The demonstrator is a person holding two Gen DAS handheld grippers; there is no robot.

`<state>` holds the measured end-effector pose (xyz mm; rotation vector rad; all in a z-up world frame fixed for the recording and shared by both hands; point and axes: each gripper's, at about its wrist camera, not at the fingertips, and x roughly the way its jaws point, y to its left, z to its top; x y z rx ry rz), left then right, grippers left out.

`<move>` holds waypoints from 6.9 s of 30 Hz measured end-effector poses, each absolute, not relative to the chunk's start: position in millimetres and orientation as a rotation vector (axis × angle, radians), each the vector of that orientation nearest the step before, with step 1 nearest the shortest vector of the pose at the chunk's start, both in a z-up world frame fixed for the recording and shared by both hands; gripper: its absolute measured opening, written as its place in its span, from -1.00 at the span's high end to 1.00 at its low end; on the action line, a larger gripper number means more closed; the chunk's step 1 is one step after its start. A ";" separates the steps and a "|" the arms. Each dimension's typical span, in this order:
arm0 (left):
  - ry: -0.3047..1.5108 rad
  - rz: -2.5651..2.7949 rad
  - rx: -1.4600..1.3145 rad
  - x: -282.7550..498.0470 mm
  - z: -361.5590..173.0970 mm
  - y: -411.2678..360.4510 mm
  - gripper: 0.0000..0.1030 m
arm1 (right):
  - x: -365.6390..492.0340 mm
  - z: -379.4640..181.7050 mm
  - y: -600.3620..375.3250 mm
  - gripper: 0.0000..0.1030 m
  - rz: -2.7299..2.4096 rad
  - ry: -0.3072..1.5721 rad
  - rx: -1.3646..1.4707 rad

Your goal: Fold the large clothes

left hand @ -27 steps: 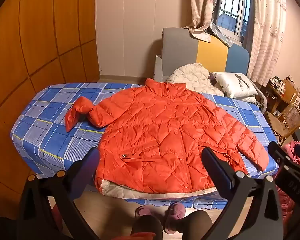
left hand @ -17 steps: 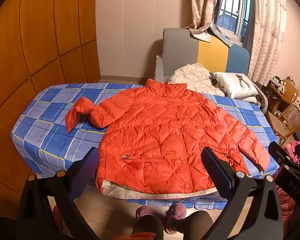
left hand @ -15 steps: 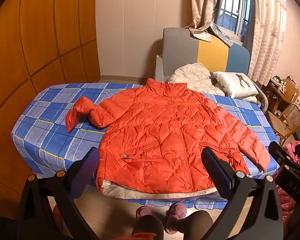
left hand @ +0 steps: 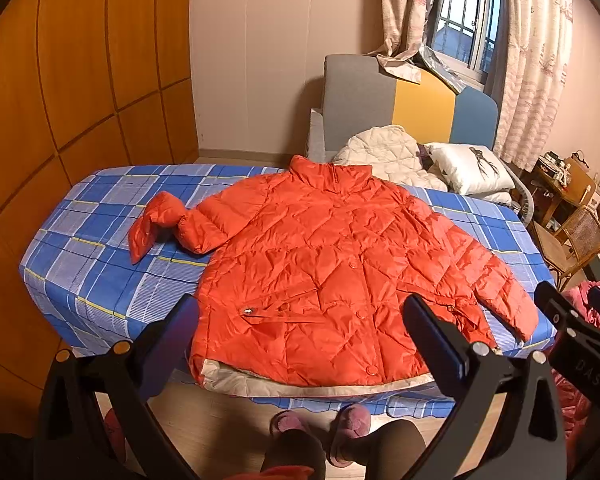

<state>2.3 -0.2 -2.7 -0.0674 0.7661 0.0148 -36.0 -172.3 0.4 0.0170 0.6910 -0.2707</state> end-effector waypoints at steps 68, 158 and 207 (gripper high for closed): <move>0.779 0.007 -0.066 8.0 -8.2 -4.0 -0.97 | -26.6 -7.2 -176.1 -0.94 -0.268 0.717 0.047; 1.048 0.271 -0.272 167.6 -225.7 99.3 -0.97 | 45.4 -230.5 -544.0 0.61 -0.707 0.427 1.122; 0.953 0.243 -0.386 170.7 -201.6 101.0 -0.97 | 211.8 -145.2 -370.7 0.75 -0.393 0.574 0.181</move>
